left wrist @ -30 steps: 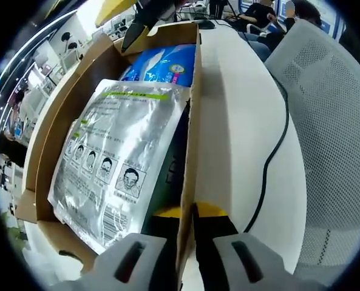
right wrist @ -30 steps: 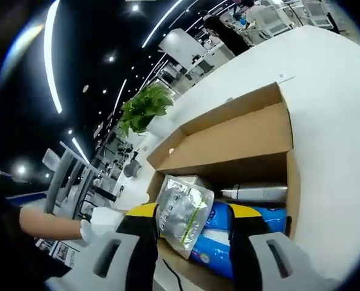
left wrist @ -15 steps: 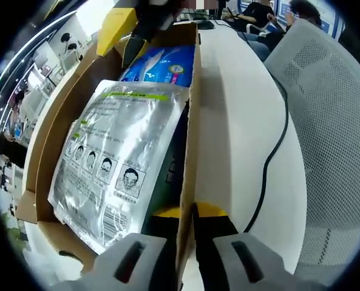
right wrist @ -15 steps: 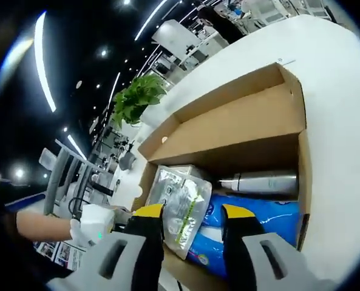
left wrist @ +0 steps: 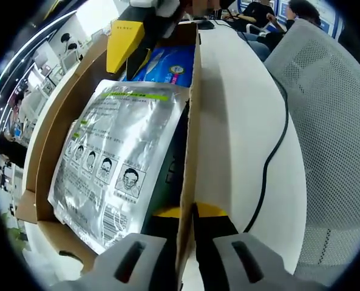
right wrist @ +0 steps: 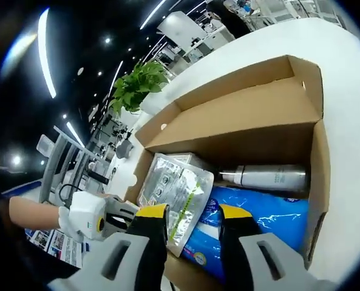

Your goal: Operate the shoe box by opening the lid, removing the specified soft item, and placing it in the target area until the item is outside and the box remains undamaged.

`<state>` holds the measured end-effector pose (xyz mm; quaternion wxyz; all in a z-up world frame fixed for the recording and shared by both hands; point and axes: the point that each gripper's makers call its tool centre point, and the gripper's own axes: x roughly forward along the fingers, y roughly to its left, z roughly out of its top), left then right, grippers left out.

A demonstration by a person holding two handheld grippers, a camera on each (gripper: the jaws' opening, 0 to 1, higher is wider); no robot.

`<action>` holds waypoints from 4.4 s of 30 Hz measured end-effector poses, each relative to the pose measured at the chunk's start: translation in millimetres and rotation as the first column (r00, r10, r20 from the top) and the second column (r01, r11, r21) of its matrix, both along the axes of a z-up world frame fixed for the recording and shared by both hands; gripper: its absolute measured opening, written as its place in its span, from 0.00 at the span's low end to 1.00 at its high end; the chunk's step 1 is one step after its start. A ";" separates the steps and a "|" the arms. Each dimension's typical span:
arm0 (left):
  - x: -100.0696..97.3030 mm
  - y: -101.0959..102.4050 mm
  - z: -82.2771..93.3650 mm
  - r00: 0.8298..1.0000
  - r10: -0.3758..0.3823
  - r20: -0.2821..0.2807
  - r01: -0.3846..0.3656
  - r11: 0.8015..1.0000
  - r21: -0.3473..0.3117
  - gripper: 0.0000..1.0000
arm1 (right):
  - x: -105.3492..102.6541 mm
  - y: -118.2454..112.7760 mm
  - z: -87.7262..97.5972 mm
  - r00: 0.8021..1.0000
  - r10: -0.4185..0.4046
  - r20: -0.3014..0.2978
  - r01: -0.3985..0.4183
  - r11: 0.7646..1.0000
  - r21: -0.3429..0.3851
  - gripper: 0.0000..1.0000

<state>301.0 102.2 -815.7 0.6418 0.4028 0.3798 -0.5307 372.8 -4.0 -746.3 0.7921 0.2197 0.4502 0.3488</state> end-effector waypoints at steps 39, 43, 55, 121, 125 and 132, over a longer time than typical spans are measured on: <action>0.0 0.5 0.1 1.000 -0.005 0.008 0.005 1.000 -0.001 0.04 | -11.4 49.3 40.7 0.984 -0.019 -0.177 0.084 0.925 0.370 0.13; -0.4 0.4 0.3 1.000 -0.005 0.007 0.005 1.000 -0.001 0.04 | -13.6 62.2 29.0 0.982 -0.001 -0.191 0.070 0.932 0.355 0.15; -0.3 -0.1 0.5 1.000 -0.004 0.007 0.004 1.000 -0.001 0.04 | -6.6 65.5 16.0 0.980 -0.024 -0.195 0.083 0.951 0.297 0.16; -0.2 0.6 -0.1 1.000 -0.004 0.011 0.004 1.000 0.000 0.04 | -14.1 39.5 45.6 0.993 -0.058 -0.104 0.085 0.958 0.275 0.00; -0.5 0.6 0.0 1.000 -0.004 0.011 0.004 1.000 0.000 0.04 | -15.3 34.3 47.4 0.993 -0.059 -0.107 0.087 0.955 0.283 0.00; -0.4 0.9 0.3 1.000 -0.004 0.011 0.004 1.000 0.001 0.04 | -15.7 26.5 50.3 0.992 -0.074 -0.107 0.102 0.952 0.288 0.00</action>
